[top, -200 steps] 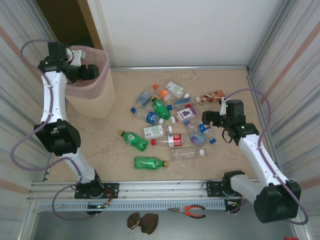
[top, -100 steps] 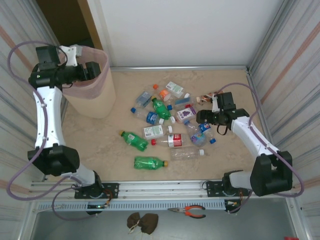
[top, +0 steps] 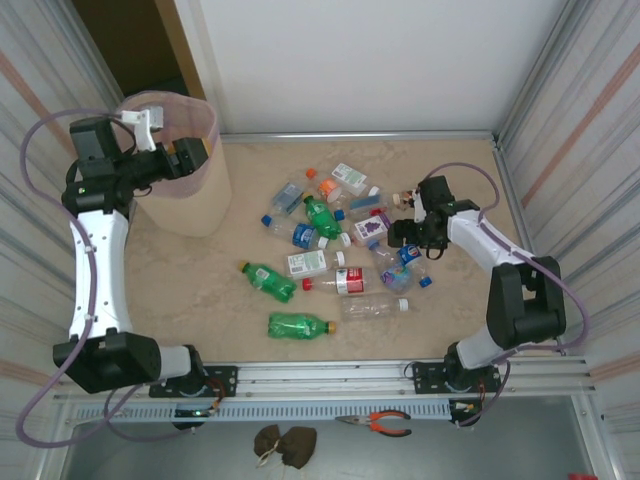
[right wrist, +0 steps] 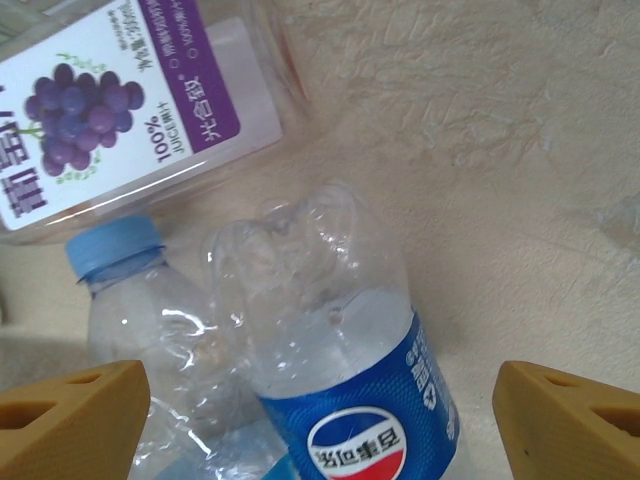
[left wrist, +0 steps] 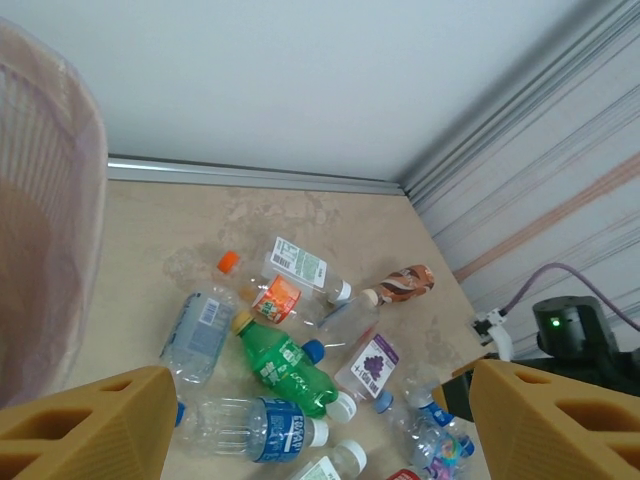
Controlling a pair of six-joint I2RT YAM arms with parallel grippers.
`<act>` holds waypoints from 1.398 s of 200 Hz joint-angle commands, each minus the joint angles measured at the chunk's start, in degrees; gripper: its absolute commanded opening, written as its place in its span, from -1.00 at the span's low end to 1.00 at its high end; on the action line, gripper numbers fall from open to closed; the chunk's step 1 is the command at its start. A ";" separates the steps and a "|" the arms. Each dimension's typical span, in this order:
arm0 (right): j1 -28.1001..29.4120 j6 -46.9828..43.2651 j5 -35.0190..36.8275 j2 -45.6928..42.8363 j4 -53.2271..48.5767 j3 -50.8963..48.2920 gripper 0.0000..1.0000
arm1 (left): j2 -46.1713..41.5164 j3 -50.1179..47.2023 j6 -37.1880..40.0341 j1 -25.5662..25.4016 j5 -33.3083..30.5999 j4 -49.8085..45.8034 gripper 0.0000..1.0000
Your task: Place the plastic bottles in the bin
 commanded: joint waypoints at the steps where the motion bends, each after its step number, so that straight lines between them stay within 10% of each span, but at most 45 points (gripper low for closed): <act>1: -0.11 -1.12 1.06 2.93 -1.78 2.40 0.70 | -1.90 -0.87 -1.33 -0.20 2.02 2.13 0.55; 199: -9.27 -1.01 -2.94 12.42 0.42 3.77 0.30 | -2.59 -3.61 -3.00 -5.42 -0.17 4.19 0.54; 279: -8.30 0.00 -2.93 1.50 1.89 2.30 0.10 | -6.58 -11.38 -5.52 -13.36 -2.42 19.47 0.56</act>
